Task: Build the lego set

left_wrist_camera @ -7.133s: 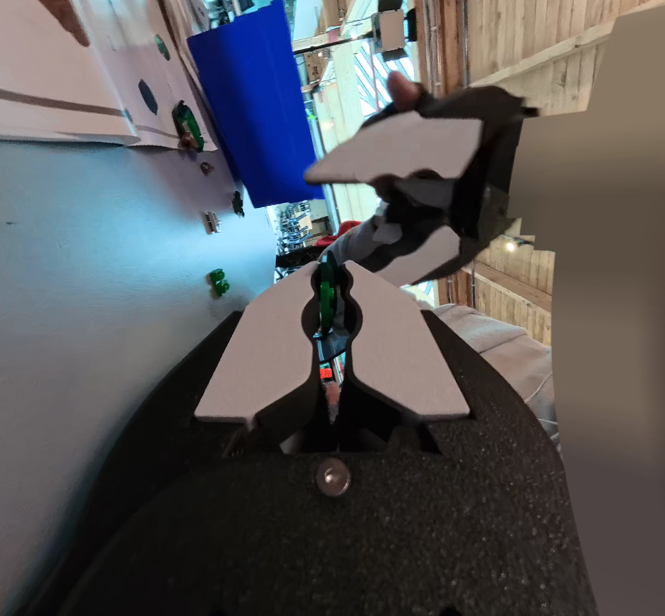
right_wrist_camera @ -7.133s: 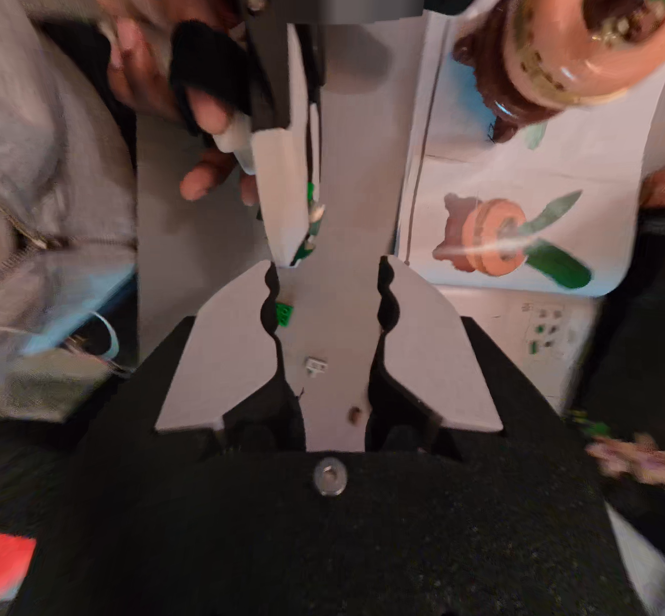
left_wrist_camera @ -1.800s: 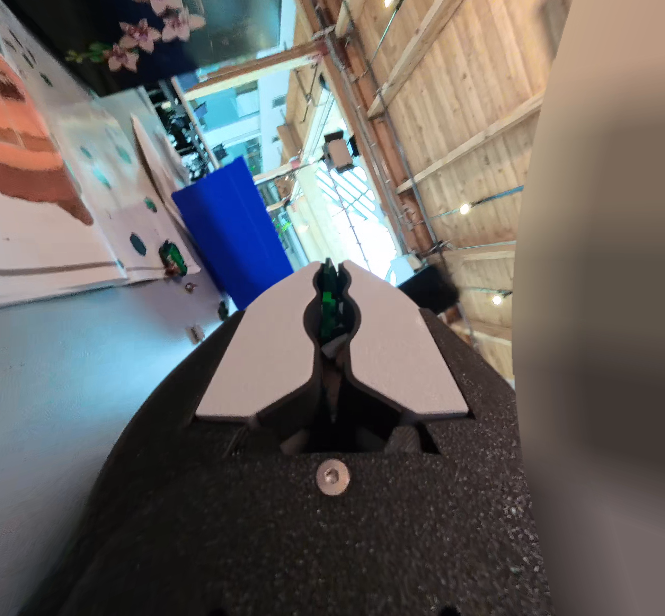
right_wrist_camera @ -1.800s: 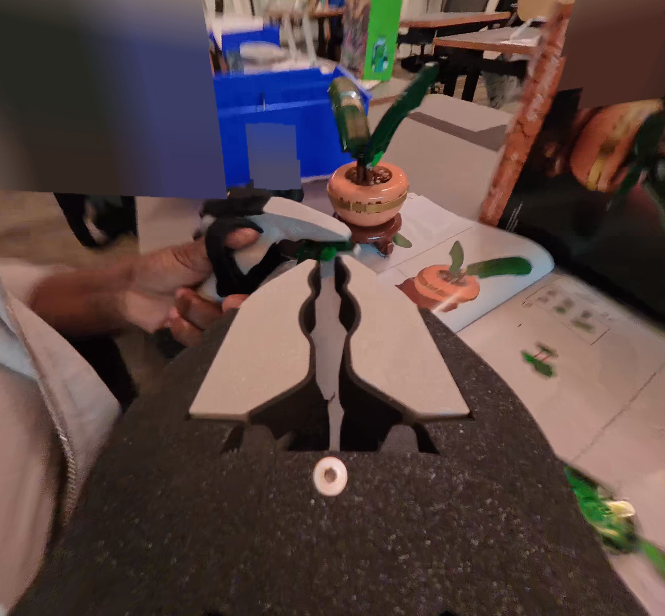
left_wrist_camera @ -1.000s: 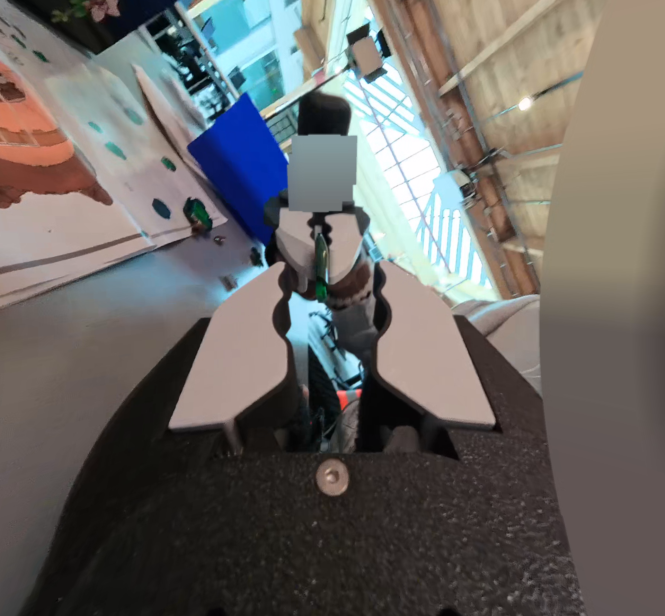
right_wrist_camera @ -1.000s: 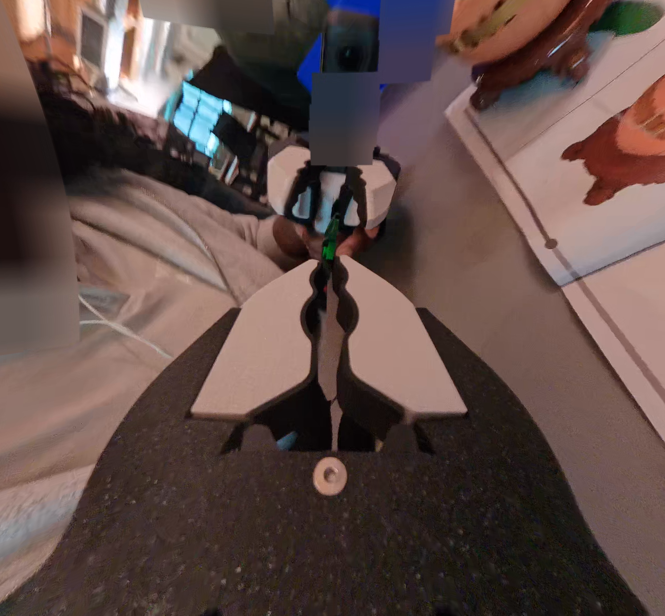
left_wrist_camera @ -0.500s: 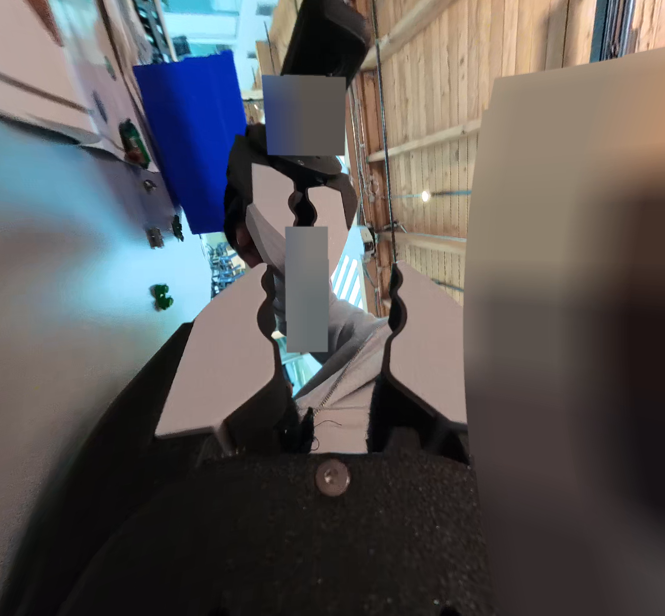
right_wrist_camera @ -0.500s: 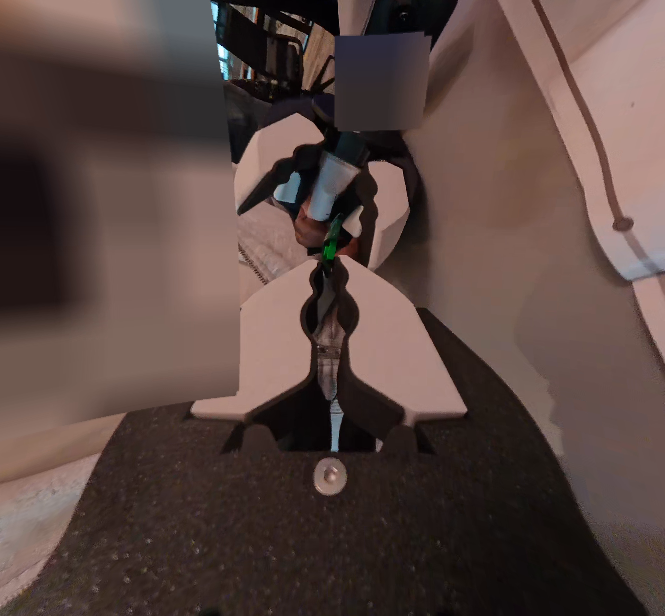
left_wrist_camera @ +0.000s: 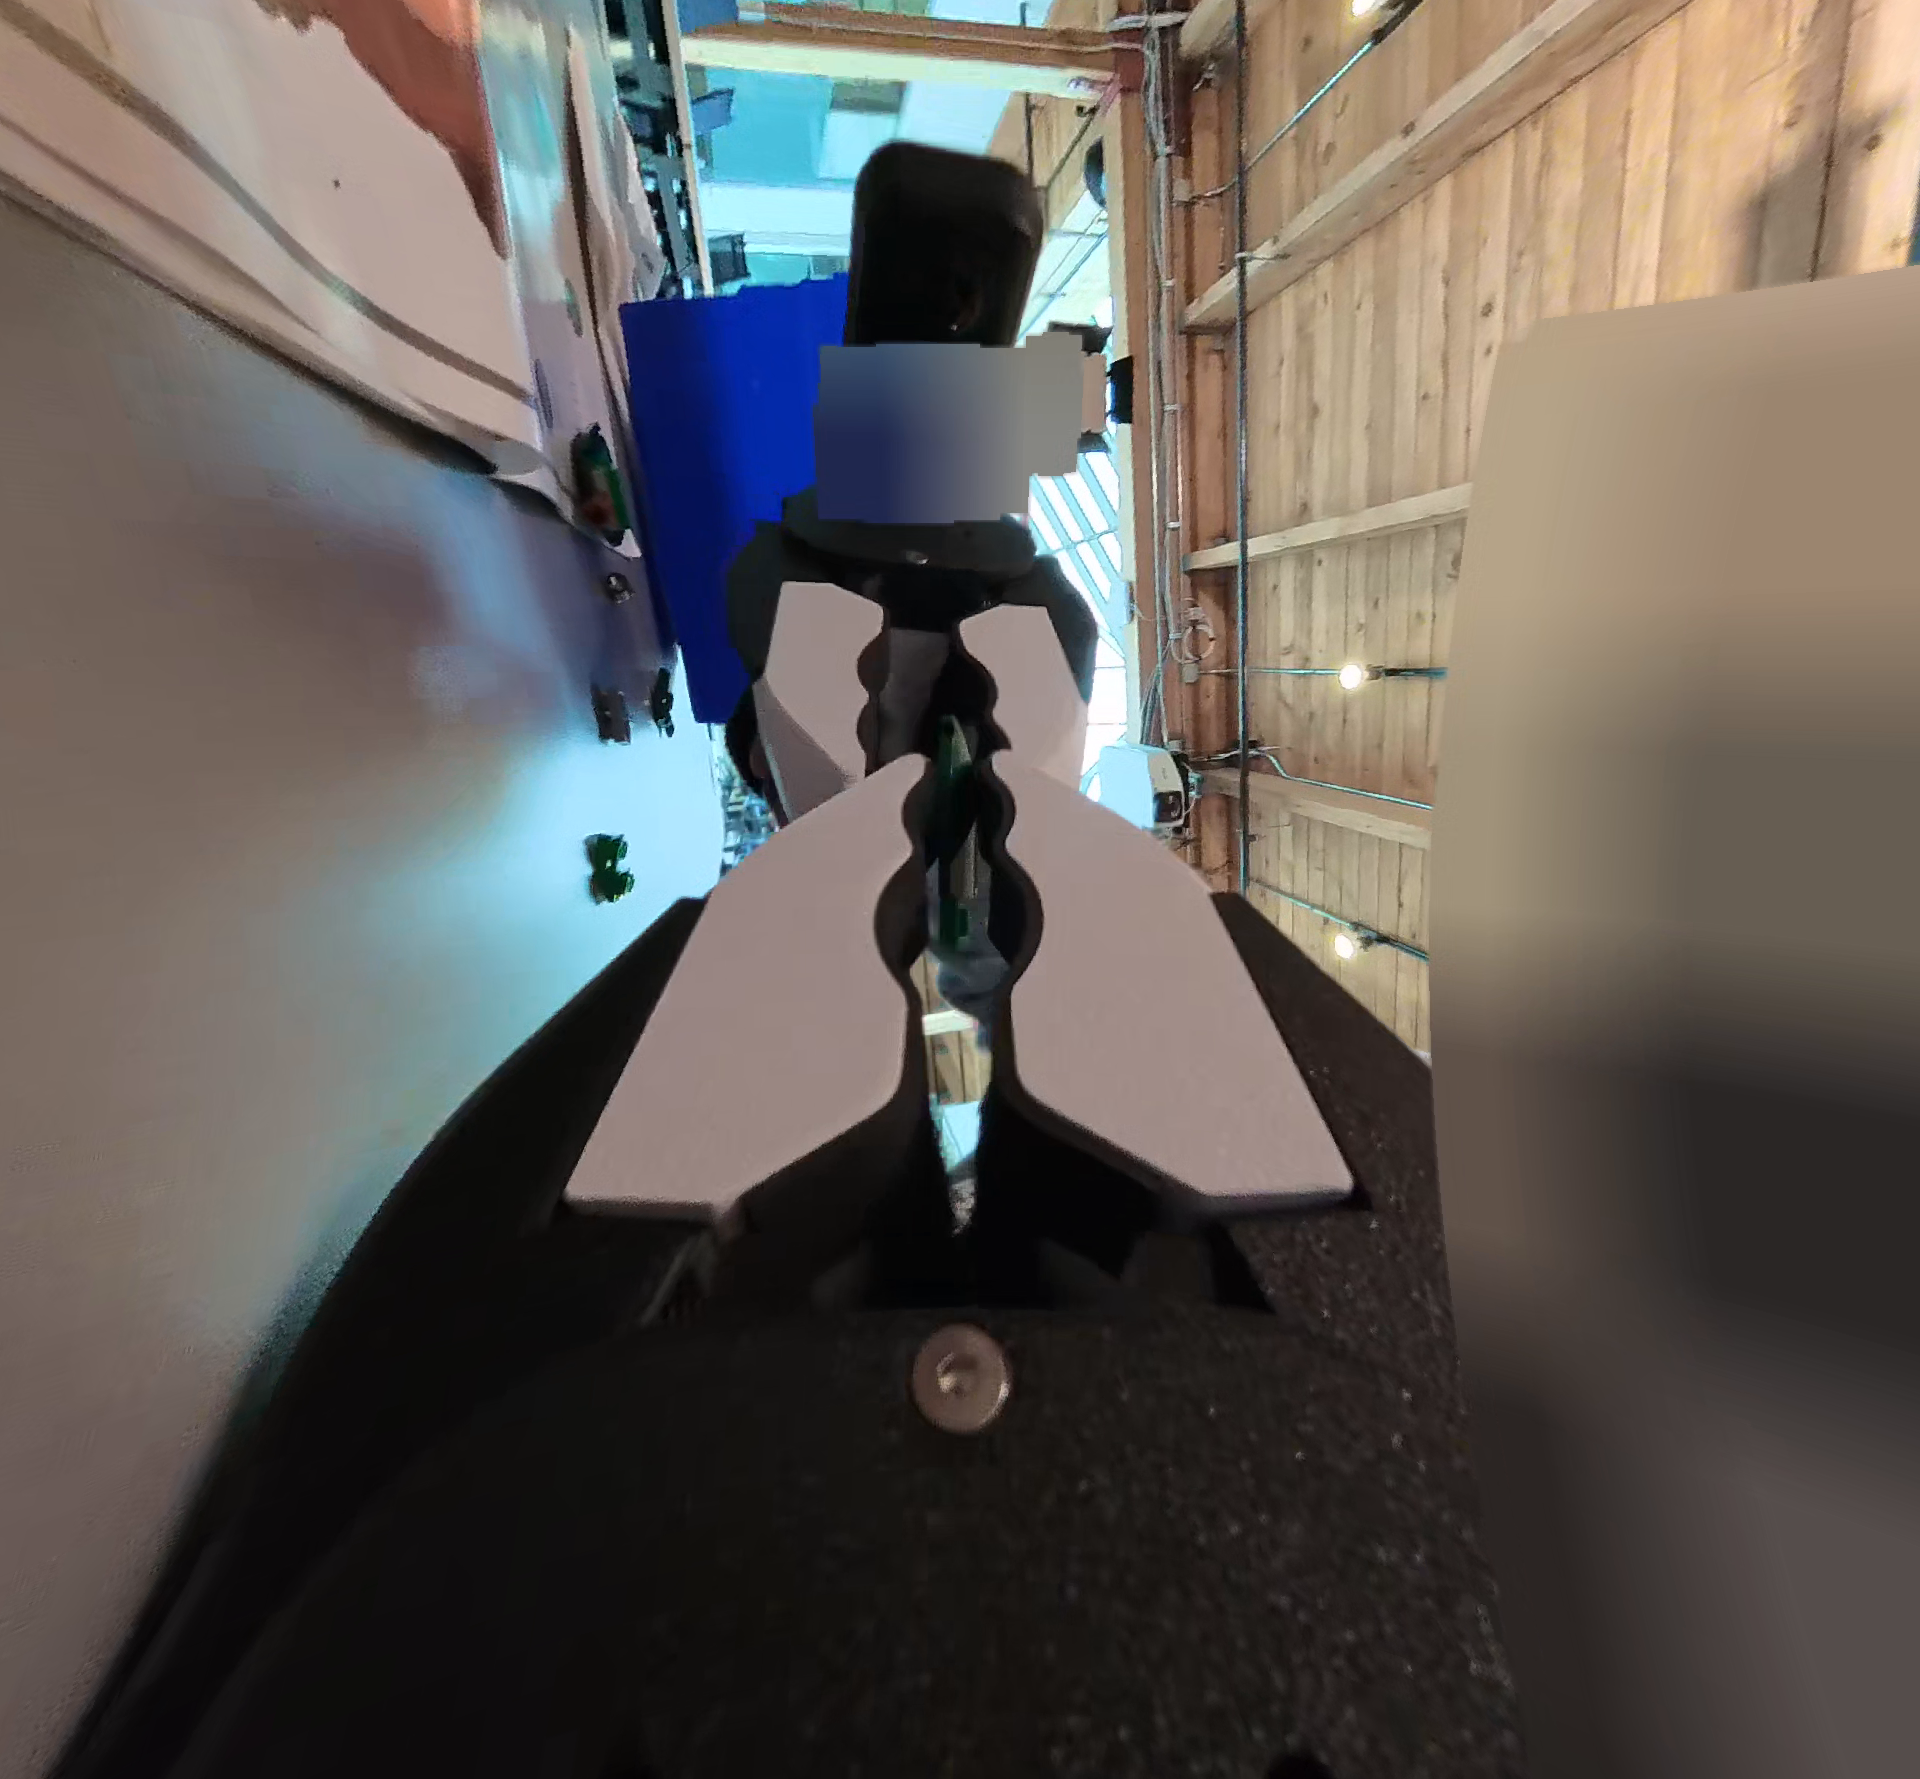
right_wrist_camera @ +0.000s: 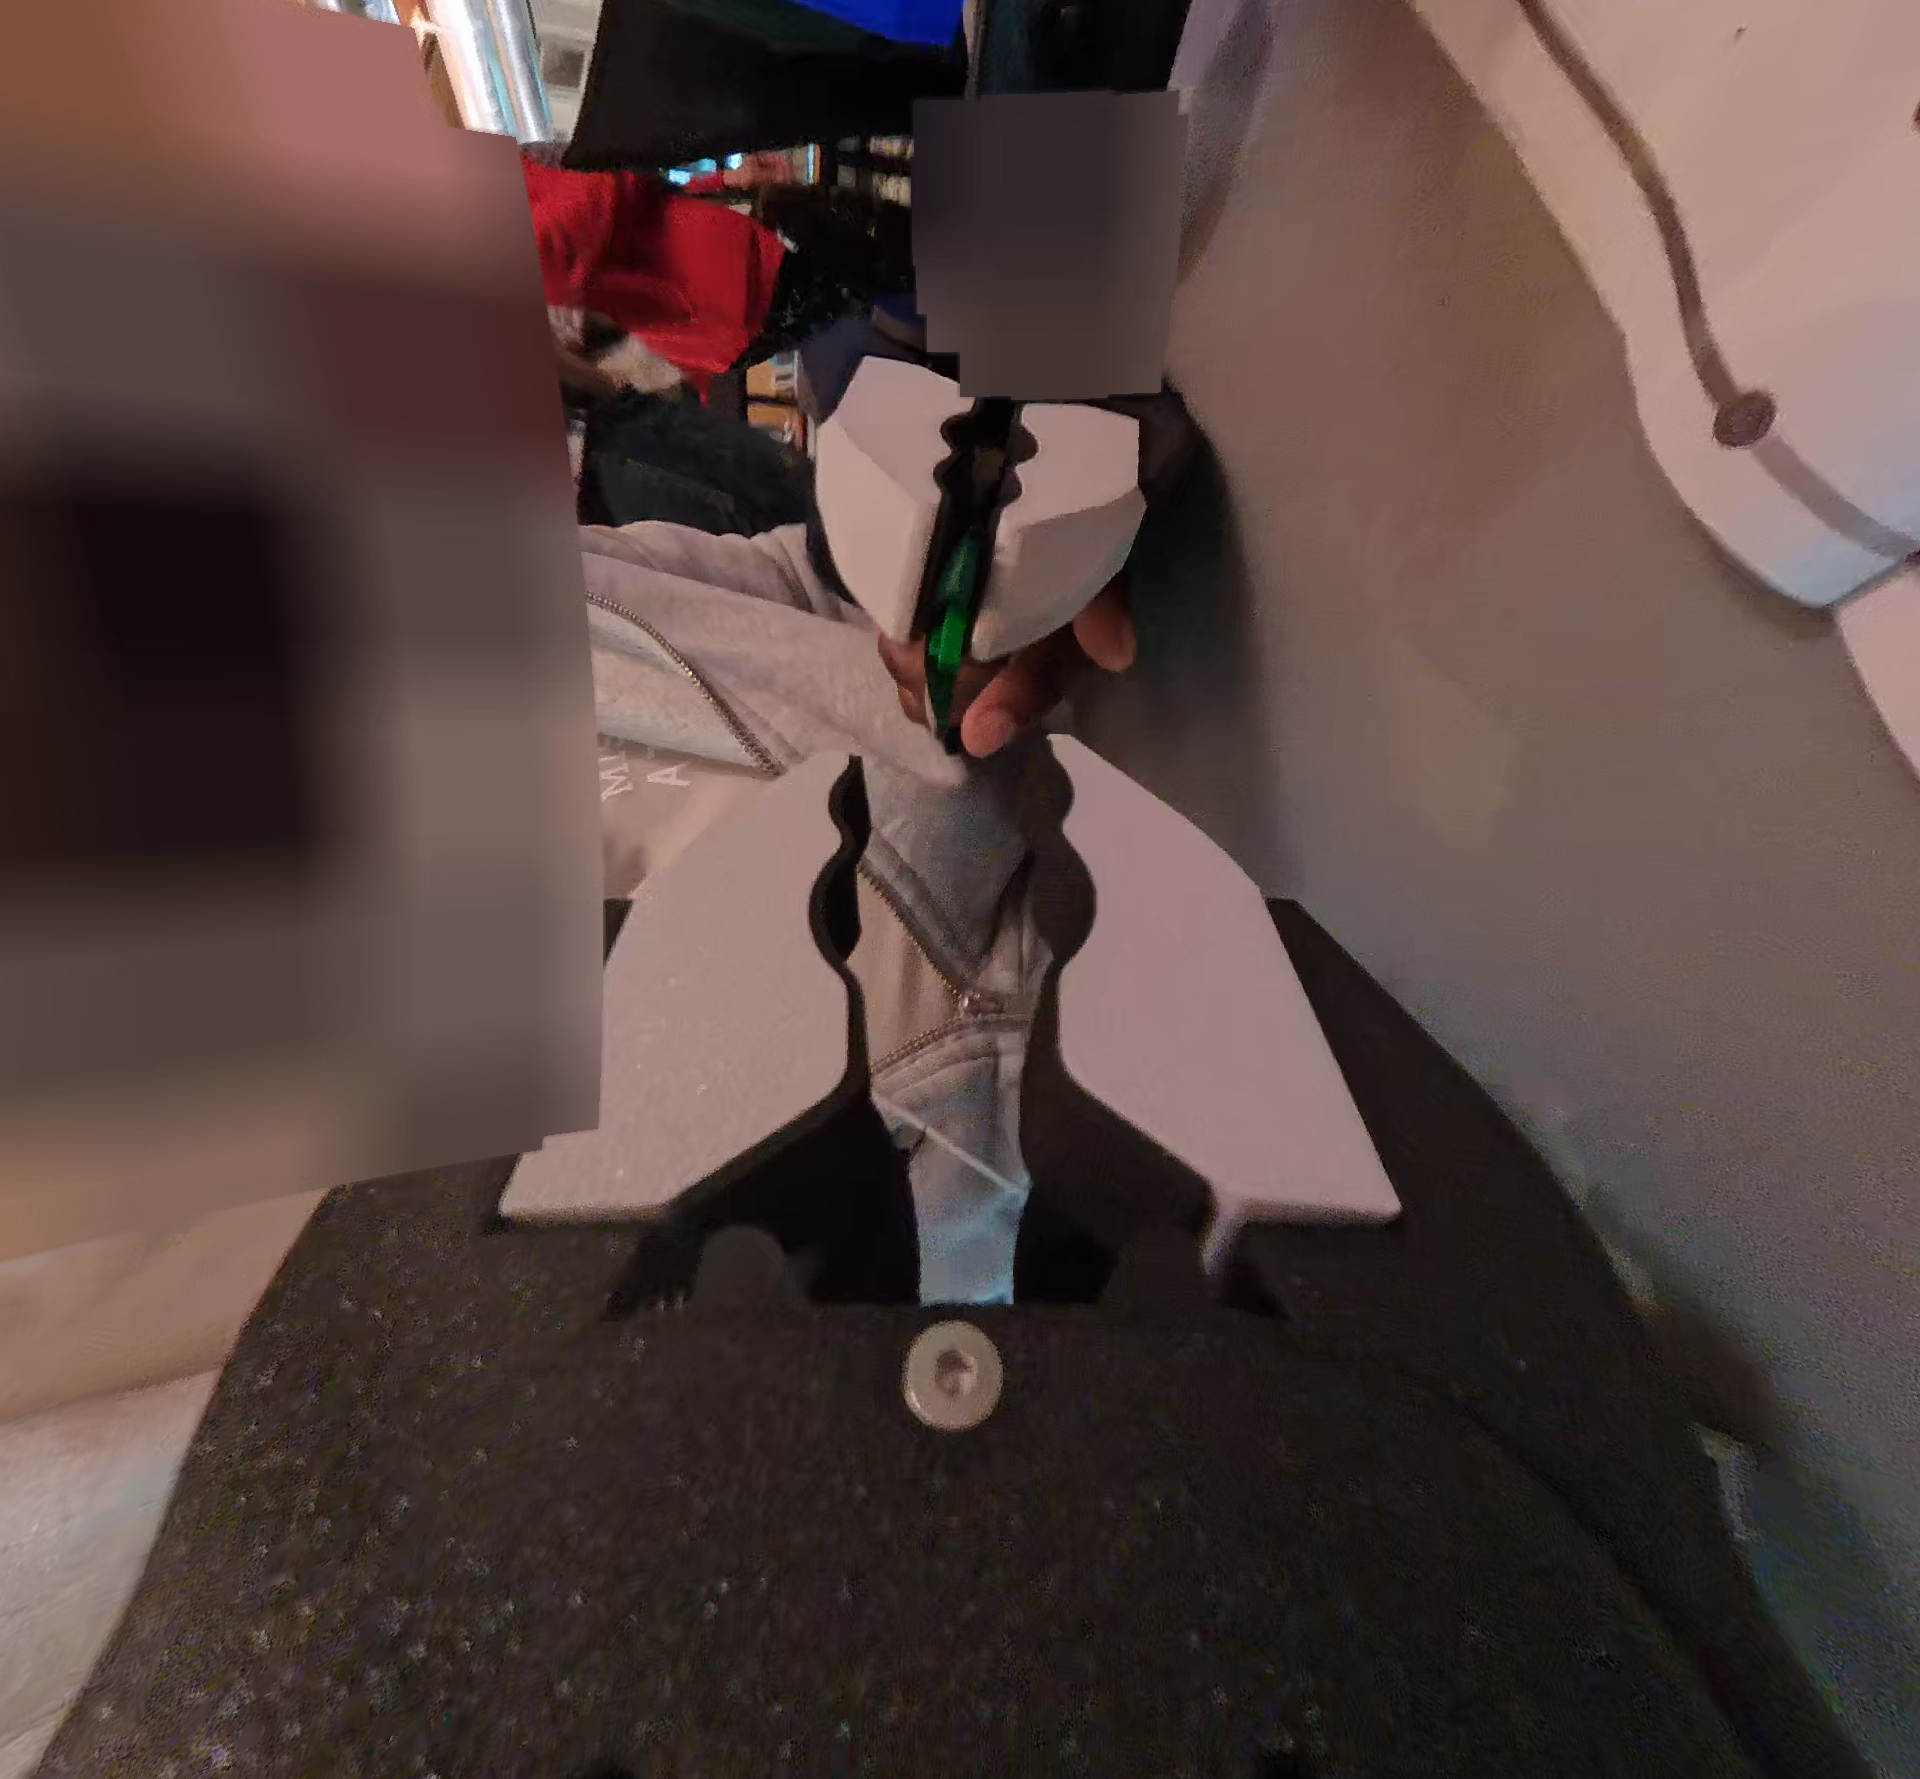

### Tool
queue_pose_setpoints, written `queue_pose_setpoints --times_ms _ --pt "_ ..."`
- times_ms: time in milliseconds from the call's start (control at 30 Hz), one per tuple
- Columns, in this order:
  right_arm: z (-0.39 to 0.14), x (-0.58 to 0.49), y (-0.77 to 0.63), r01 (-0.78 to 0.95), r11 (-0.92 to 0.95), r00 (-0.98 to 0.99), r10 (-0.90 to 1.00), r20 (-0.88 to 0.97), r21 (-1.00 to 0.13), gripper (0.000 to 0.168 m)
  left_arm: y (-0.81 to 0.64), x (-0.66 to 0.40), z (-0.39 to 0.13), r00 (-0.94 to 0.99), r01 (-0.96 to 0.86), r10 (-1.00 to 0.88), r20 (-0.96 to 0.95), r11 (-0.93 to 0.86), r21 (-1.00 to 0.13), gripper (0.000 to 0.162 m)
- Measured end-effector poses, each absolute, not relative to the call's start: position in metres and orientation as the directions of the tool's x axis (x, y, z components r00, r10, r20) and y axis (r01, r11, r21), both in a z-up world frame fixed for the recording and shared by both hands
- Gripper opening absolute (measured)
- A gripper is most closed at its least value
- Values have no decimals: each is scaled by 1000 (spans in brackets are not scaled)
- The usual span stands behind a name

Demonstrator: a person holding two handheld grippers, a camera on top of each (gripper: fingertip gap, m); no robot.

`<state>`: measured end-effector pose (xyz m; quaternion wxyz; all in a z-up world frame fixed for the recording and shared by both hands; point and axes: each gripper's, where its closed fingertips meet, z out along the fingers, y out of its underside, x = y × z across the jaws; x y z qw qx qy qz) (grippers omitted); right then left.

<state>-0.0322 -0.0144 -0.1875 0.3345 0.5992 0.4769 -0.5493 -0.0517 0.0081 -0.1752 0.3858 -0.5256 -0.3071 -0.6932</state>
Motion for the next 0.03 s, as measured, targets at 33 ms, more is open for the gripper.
queue_pose_setpoints --times_ms 33 --pt "-185 -36 -12 915 -364 -96 224 -970 -174 25 8 -56 -173 -161 867 -229 960 -497 27 5"
